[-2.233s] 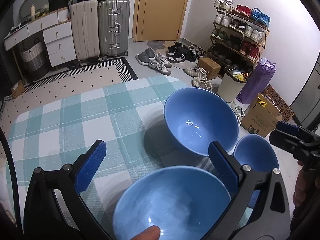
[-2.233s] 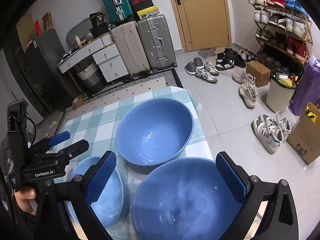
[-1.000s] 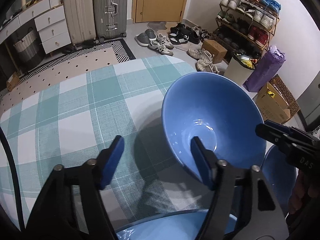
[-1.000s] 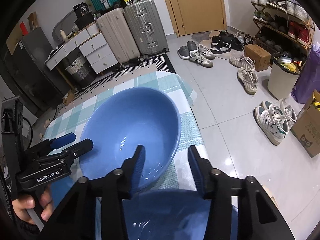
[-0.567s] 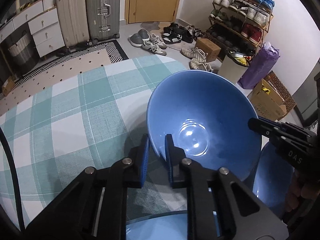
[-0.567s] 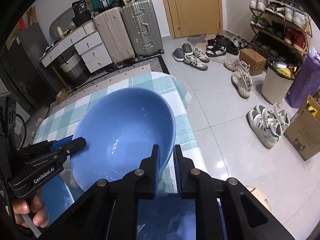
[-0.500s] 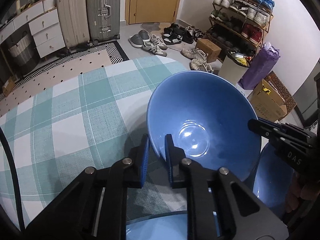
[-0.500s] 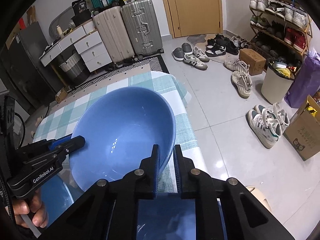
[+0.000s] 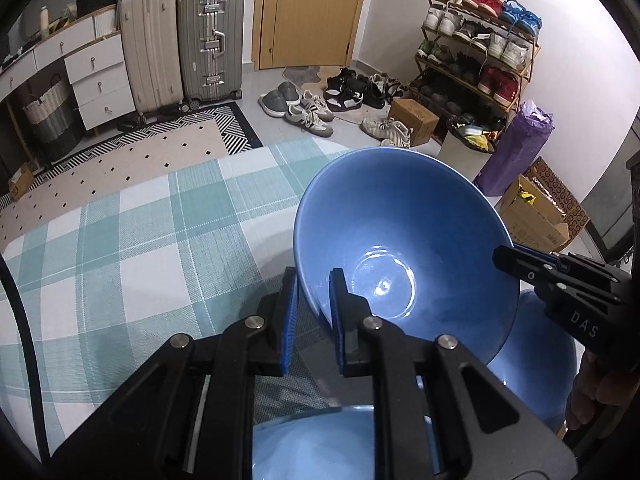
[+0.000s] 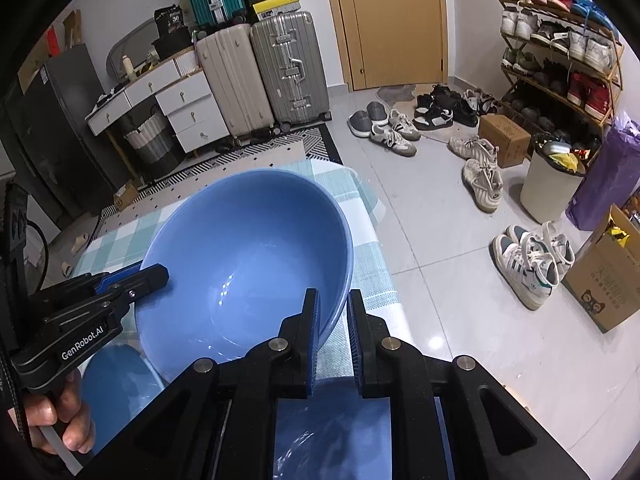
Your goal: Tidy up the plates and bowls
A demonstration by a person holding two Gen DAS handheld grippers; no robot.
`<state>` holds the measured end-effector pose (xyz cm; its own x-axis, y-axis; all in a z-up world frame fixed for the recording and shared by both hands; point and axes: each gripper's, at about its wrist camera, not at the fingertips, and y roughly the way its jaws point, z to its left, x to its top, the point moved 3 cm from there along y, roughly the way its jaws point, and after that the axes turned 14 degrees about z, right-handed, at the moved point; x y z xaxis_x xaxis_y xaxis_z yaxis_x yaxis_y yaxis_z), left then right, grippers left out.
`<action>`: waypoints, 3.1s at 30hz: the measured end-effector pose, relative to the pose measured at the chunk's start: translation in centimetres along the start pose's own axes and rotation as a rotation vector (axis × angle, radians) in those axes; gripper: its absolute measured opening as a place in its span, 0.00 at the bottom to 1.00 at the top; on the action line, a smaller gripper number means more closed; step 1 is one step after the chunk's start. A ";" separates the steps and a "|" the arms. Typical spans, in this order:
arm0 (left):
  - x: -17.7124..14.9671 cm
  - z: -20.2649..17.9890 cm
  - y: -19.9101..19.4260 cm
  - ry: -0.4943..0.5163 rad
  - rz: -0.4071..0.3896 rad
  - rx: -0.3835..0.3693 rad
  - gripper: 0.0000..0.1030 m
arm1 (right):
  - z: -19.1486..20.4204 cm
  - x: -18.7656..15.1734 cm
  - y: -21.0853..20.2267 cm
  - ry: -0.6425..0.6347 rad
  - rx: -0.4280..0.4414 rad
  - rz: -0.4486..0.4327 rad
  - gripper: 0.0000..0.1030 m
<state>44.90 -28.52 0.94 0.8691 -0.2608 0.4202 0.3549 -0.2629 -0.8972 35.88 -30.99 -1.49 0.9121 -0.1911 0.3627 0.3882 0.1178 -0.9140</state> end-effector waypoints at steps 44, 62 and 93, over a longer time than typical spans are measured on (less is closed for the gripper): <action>-14.3 -5.3 -24.0 0.007 -0.197 0.033 0.12 | 7.1 -10.3 -18.6 -0.076 0.069 -0.236 0.13; -21.3 -4.2 -30.1 -0.035 -0.221 0.068 0.12 | 11.0 -13.6 -19.1 -0.127 0.120 -0.232 0.14; -22.2 1.5 -21.2 -0.099 -0.129 0.077 0.12 | 12.7 -14.3 -11.8 -0.138 0.139 -0.123 0.14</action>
<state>18.61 -15.78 10.39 0.8431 -0.1363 0.5202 0.4873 -0.2152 -0.8463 19.89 -17.26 6.45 0.8623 -0.0788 0.5003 0.5037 0.2362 -0.8309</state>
